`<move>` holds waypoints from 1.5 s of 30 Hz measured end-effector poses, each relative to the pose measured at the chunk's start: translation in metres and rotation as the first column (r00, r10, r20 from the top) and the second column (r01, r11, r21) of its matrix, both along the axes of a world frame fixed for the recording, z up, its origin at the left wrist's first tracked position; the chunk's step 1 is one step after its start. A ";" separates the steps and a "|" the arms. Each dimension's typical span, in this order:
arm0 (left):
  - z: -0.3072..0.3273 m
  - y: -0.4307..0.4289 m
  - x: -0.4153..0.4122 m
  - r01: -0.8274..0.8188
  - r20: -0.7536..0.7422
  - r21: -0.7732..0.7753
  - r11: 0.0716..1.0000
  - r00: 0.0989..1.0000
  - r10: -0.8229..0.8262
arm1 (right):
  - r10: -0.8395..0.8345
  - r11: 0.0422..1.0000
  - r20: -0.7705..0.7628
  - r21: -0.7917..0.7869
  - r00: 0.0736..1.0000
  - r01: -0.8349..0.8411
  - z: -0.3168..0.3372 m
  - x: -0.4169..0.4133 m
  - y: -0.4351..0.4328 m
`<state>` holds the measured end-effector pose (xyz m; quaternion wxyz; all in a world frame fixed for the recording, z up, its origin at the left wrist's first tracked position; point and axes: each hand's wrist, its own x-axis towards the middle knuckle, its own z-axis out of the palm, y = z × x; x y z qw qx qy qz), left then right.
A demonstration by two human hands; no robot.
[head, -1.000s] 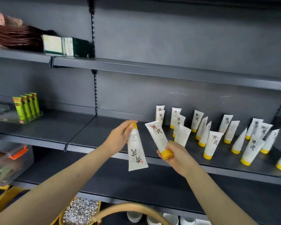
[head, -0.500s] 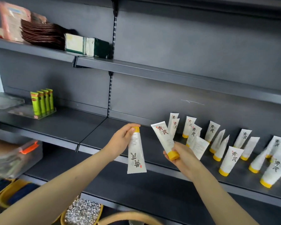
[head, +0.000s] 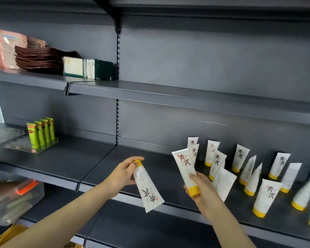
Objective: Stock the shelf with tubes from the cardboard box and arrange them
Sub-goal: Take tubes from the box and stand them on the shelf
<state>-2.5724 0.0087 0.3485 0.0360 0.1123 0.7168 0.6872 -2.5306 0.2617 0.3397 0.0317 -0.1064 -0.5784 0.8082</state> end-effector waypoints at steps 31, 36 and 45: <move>-0.045 0.097 -0.089 -0.208 -0.466 -0.506 0.837 0.882 -0.062 | -0.246 0.772 -0.099 0.581 0.964 0.257 -0.085 -0.134 0.044; -0.046 0.097 -0.091 -0.217 -0.465 -0.546 0.809 0.882 -0.077 | -0.265 0.747 -0.092 0.609 0.960 0.265 -0.085 -0.139 0.051; -0.049 0.097 -0.093 -0.320 -0.334 -0.296 0.900 0.918 0.216 | -0.246 0.826 0.076 0.538 0.966 0.168 -0.083 -0.098 0.039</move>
